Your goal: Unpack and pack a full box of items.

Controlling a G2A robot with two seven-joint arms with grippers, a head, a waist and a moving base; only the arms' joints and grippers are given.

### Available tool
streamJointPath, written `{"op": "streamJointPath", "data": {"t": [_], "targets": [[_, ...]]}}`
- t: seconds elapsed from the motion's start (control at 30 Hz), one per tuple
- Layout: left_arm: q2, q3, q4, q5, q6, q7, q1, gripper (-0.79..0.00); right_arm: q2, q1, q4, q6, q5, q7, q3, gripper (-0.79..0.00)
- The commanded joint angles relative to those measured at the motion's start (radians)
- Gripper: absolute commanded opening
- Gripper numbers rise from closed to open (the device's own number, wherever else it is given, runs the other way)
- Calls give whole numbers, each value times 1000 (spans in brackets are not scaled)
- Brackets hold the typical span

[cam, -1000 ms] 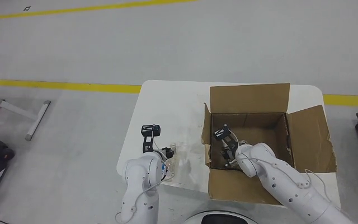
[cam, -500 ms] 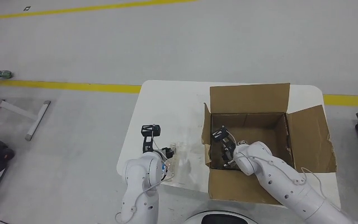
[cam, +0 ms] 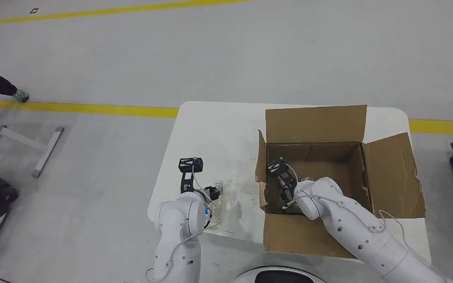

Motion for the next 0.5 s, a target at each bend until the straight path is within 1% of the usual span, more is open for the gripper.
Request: {"op": "streamJointPath", "data": {"t": [0.0, 0.13, 0.27, 0.37, 0.47], "targets": [[0, 0, 0, 0, 0, 0, 0, 0, 4, -13, -32, 4, -7, -1, 19, -785], [0, 0, 0, 0, 0, 0, 0, 0, 22, -62, -145, 4, -28, -2, 94, -785], [0, 0, 0, 0, 0, 0, 0, 0, 49, -160, -326, -16, -29, -14, 227, -785], [0, 0, 0, 0, 0, 0, 0, 0, 70, -256, -492, -65, -1, -62, 351, -785], [0, 0, 0, 0, 0, 0, 0, 0, 86, -355, -625, -148, 48, -122, 479, -785]]}}
